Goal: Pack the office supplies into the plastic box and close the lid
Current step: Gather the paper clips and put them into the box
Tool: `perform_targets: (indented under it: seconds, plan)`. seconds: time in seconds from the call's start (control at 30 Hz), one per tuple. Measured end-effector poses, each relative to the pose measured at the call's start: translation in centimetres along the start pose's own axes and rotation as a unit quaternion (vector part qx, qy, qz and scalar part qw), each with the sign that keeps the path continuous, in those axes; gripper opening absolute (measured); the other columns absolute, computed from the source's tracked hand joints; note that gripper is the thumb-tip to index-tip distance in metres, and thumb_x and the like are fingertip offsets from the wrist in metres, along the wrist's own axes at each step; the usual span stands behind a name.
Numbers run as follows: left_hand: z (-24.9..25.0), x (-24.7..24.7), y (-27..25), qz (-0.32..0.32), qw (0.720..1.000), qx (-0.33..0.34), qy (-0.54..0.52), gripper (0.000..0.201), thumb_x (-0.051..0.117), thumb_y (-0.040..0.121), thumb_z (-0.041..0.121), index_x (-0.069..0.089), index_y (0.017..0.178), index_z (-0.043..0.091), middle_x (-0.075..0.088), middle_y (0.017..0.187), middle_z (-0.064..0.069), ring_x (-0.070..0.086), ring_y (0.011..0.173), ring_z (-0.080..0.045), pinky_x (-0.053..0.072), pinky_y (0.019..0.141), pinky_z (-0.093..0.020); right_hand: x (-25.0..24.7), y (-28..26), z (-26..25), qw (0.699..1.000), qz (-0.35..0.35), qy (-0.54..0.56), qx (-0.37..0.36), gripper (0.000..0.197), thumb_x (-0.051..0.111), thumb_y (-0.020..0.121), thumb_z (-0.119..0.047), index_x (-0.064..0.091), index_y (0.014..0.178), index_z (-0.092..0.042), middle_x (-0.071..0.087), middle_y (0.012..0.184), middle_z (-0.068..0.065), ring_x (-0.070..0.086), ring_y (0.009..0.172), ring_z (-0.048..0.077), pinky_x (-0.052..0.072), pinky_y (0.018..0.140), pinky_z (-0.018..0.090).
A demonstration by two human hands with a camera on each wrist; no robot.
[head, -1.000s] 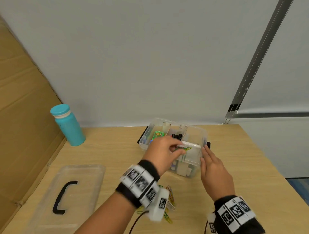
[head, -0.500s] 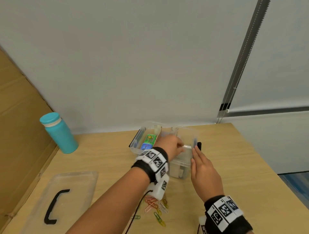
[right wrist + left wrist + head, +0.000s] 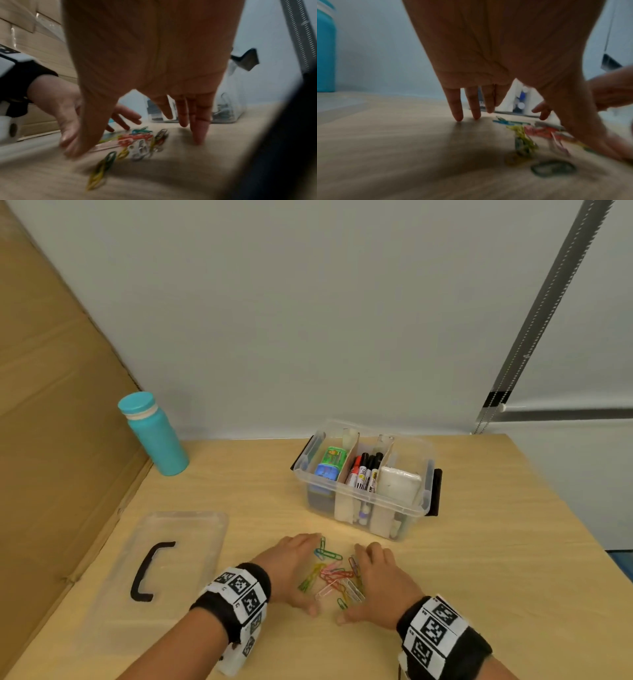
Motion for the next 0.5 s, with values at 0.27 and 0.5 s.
perform_targets:
  seconds: [0.27, 0.5]
  plan:
    - [-0.1, 0.2, 1.4, 0.047, 0.998, 0.028, 0.026, 0.081, 0.073, 0.073, 0.044, 0.035, 0.143, 0.028, 0.036, 0.142, 0.01, 0.032, 0.126, -0.017, 0.029, 0.109, -0.027, 1.0, 1.0, -0.5, 0.992, 0.03, 0.122, -0.002, 0.061, 0.072, 0.079, -0.035, 0.045, 0.132, -0.024, 0.029, 0.111, -0.003, 0.049, 0.099, 0.016, 0.042, 0.094, 0.024]
    - [1.3, 0.5, 1.1, 0.092, 0.994, 0.036, -0.042, 0.04, 0.068, 0.083, 0.023, 0.058, 0.121, 0.023, 0.052, 0.119, 0.002, 0.056, 0.106, -0.016, 0.042, 0.09, -0.021, 1.5, 1.5, -2.6, 0.995, 0.083, 0.061, 0.013, 0.029, 0.043, 0.094, -0.015, 0.051, 0.122, -0.016, 0.042, 0.119, 0.008, 0.055, 0.1, 0.026, 0.045, 0.082, 0.032]
Point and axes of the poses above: each hand's wrist, its own y-axis towards the middle knuckle, its own x-axis out of the palm, z = x × y, the point moved 3 cm from there along y, towards the middle knuckle
